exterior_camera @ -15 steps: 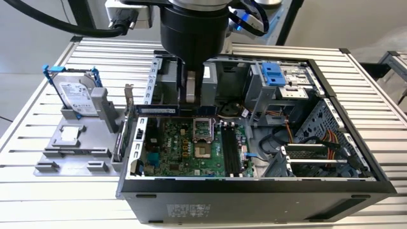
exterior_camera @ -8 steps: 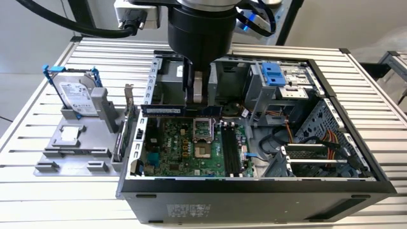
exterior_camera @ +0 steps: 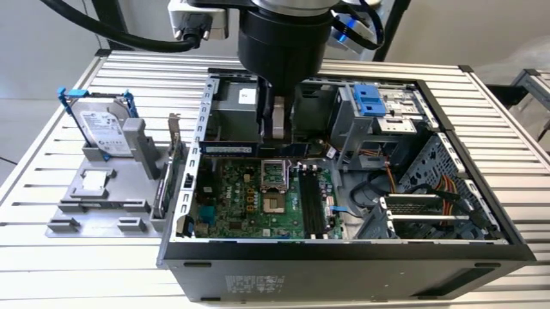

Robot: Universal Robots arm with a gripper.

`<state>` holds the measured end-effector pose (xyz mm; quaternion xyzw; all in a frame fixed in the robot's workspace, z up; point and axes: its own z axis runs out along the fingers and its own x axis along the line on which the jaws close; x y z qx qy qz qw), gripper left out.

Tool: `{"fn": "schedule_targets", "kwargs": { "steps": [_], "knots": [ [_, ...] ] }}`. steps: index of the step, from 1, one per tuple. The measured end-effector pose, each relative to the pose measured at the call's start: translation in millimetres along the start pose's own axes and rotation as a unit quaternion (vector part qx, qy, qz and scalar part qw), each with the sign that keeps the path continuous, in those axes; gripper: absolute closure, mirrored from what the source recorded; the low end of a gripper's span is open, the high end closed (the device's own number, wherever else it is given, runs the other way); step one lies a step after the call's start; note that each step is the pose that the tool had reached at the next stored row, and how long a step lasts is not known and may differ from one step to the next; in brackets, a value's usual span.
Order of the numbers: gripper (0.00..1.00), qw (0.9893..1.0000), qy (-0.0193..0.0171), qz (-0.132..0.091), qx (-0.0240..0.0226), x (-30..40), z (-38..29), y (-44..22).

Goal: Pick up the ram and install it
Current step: 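Pick up the ram and move it above insertion slot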

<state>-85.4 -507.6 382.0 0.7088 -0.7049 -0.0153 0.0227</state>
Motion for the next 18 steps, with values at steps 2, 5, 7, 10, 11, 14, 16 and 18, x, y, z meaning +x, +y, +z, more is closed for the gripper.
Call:
{"fn": "schedule_targets", "kwargs": {
  "steps": [2, 5, 7, 10, 11, 14, 16, 18],
  "knots": [
    [1.0, 1.0, 0.0, 0.0, 0.0, 0.0, -0.2, -2.3],
    [1.0, 1.0, 0.0, 0.0, 0.0, 0.0, -0.3, -6.0],
    [1.0, 1.0, 0.0, 0.0, -0.0001, 0.0, -0.5, -8.4],
    [1.0, 1.0, 0.0, 0.0, -0.0001, 0.0, -0.6, -11.9],
    [1.0, 1.0, 0.0, 0.0, -0.0001, 0.0, -0.7, -12.9],
    [1.0, 1.0, 0.0, 0.0, -0.0002, 0.0, -0.8, -16.4],
    [1.0, 1.0, 0.0, 0.0, -0.0003, 0.1, -1.0, -18.6],
    [1.0, 1.0, 0.0, 0.0, -0.0004, 0.1, -1.2, -21.0]
  ]
}}
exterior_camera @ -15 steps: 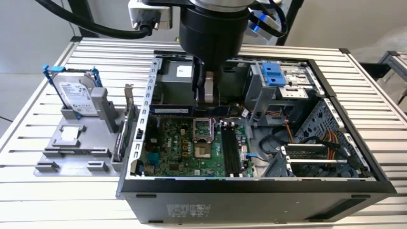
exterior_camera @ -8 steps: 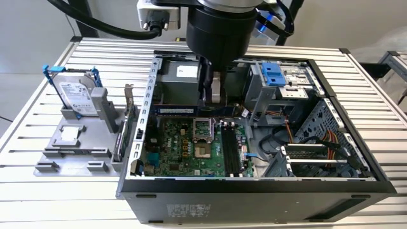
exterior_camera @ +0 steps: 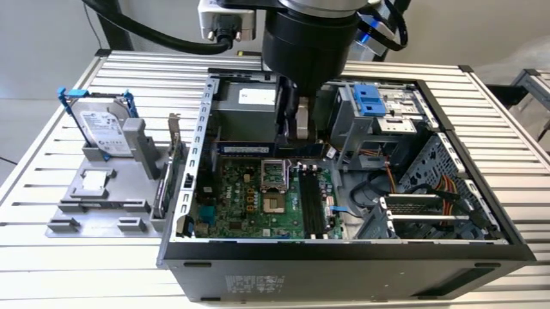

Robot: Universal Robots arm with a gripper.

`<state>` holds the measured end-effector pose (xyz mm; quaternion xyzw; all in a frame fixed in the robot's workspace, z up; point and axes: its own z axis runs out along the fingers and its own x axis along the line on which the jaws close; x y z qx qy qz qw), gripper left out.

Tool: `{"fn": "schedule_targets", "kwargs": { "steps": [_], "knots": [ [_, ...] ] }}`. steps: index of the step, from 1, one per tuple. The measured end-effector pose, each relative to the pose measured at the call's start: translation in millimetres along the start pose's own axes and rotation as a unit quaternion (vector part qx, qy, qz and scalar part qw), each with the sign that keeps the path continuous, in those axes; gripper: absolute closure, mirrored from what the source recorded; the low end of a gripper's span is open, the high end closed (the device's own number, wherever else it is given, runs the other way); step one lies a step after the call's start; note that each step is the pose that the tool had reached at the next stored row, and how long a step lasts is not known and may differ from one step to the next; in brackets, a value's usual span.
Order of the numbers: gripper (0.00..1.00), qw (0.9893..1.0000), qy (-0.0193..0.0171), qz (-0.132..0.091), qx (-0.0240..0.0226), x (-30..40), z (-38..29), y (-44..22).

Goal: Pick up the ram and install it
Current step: 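Pick up the ram and move it above insertion slot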

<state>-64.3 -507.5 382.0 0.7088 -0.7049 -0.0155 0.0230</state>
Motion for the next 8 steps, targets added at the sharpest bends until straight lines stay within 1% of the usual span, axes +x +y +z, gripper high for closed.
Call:
{"fn": "schedule_targets", "kwargs": {
  "steps": [8],
  "knots": [
    [1.0, 1.0, 0.0, 0.0, -0.0004, 0.1, -0.5, -9.4]
  ]
}}
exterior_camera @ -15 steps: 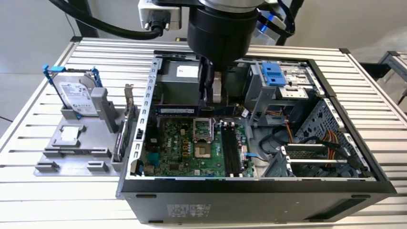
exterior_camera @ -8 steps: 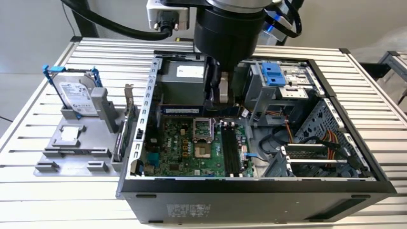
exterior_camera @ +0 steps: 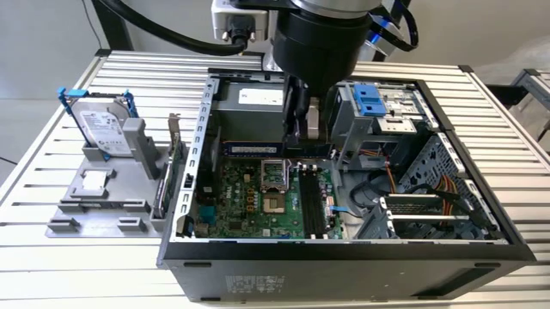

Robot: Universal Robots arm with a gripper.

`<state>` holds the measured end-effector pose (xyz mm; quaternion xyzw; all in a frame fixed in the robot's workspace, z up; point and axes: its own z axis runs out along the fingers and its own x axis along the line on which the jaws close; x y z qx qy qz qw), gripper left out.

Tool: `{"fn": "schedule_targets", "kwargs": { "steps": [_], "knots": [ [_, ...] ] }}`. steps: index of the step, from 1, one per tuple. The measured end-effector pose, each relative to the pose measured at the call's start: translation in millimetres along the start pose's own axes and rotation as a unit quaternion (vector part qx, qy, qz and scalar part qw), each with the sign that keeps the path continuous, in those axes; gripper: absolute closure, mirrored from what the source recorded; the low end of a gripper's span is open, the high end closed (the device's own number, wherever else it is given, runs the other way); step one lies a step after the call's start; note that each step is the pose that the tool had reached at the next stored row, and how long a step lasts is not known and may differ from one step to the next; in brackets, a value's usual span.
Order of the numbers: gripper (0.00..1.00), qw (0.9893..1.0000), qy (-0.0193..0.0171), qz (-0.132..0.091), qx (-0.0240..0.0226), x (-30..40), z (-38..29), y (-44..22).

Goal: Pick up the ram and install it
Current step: 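Pick up the ram and move it above insertion slot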

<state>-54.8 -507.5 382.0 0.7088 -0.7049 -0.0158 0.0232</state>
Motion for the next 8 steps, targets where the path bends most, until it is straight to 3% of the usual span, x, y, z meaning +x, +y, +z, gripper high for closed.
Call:
{"fn": "schedule_targets", "kwargs": {
  "steps": [8],
  "knots": [
    [1.0, 1.0, 0.0, 0.0, -0.0003, 0.0, -0.5, -9.4]
  ]
}}
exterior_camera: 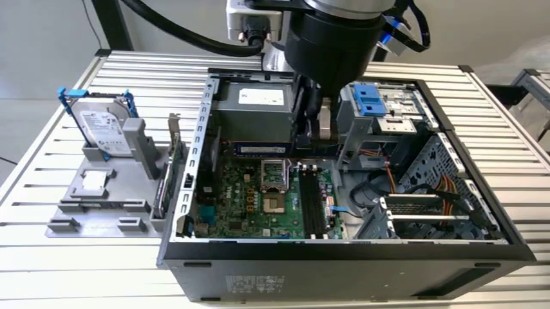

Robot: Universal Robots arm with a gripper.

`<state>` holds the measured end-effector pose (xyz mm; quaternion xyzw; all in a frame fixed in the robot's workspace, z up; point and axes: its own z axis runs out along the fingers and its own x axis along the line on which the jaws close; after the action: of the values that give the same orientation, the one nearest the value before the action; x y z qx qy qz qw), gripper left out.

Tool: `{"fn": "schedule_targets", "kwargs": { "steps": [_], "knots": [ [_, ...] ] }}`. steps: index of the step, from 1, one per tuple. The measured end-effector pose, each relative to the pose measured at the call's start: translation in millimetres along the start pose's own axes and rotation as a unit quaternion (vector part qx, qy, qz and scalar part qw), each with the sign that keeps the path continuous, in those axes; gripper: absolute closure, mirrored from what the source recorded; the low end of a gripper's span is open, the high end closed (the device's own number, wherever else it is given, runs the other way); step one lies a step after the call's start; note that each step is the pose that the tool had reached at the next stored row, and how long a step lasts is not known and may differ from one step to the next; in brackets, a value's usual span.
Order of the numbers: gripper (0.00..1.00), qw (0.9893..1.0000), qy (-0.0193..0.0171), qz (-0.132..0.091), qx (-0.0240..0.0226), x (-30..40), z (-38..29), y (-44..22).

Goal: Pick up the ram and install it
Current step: 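Pick up the ram and move it above insertion slot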

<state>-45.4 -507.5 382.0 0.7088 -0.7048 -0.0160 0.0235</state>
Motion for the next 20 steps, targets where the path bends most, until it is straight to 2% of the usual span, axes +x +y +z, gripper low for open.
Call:
{"fn": "schedule_targets", "kwargs": {
  "steps": [5, 20],
  "knots": [
    [1.0, 1.0, 0.0, 0.0, 0.0, 0.0, -0.2, -4.3],
    [1.0, 1.0, 0.0001, 0.0, 0.0, -0.4, -0.5, -8.4]
  ]
}}
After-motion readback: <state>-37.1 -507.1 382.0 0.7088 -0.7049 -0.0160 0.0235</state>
